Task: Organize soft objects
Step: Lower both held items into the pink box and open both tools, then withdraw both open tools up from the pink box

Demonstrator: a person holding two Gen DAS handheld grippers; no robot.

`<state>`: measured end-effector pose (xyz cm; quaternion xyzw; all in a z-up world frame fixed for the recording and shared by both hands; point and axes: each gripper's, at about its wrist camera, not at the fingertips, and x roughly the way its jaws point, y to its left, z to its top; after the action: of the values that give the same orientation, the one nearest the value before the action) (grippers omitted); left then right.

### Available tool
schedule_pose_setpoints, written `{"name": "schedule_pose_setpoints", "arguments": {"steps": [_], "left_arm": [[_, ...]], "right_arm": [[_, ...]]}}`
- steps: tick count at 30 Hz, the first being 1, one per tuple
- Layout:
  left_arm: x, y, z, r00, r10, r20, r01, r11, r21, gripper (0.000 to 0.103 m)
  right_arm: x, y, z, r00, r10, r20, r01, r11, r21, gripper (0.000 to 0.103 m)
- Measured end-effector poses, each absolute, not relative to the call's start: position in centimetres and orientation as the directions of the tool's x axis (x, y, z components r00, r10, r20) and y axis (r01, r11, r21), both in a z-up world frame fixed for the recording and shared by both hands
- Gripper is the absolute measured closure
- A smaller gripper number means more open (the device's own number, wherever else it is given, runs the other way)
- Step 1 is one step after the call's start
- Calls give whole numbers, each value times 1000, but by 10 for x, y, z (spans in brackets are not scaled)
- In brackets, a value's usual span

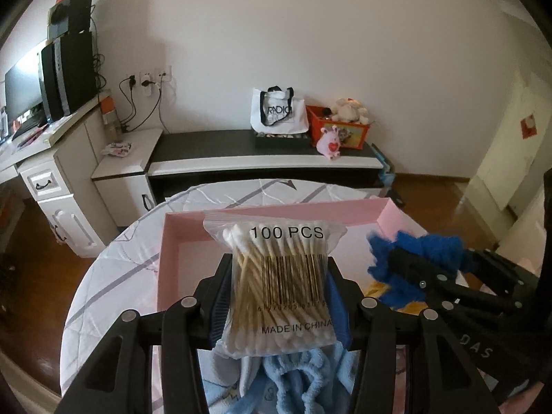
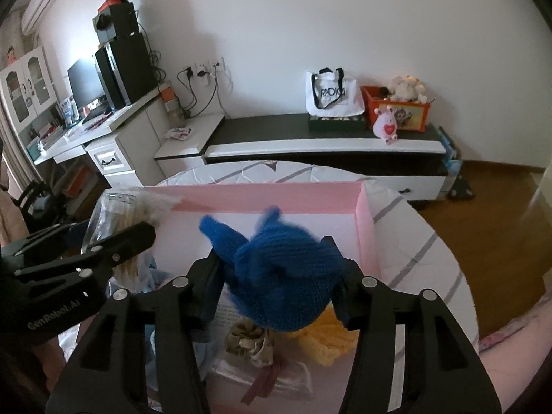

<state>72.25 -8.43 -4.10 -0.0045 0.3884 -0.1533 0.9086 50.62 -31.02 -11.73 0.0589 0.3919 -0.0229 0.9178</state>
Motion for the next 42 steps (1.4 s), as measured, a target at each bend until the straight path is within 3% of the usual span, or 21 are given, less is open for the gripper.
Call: {"name": "schedule_pose_setpoints", "arguments": {"steps": [3,7,9,18,37,42], "left_arm": [[722,-87,-51,654,-260,-711,266,958,-106,50],[716,-94,-58,696,-166,-698,184,982,-50,13],[716,-94,-59,716,-137,-684,159,987,-32,10],[716,-105,-69,705,-134,-696,152,988,-36,6],[618,-89,-42,752,-81,-654,116,993,11,2],[585,-82,-33,758,-79,-647,104,995,0,2]], "right_arm": [[505,-311,-117,699,-8,-715,97,992,84,32],[500,-315,-112,709,-32,-705,125,989,82,18],[497,-319,-111,712,-47,-700,145,986,80,11],[494,-322,-110,707,-64,-704,158,985,69,8],[458,-310,-96,711,-70,-700,157,986,60,8],[433,-302,-87,720,-90,-688,161,986,40,1]]}}
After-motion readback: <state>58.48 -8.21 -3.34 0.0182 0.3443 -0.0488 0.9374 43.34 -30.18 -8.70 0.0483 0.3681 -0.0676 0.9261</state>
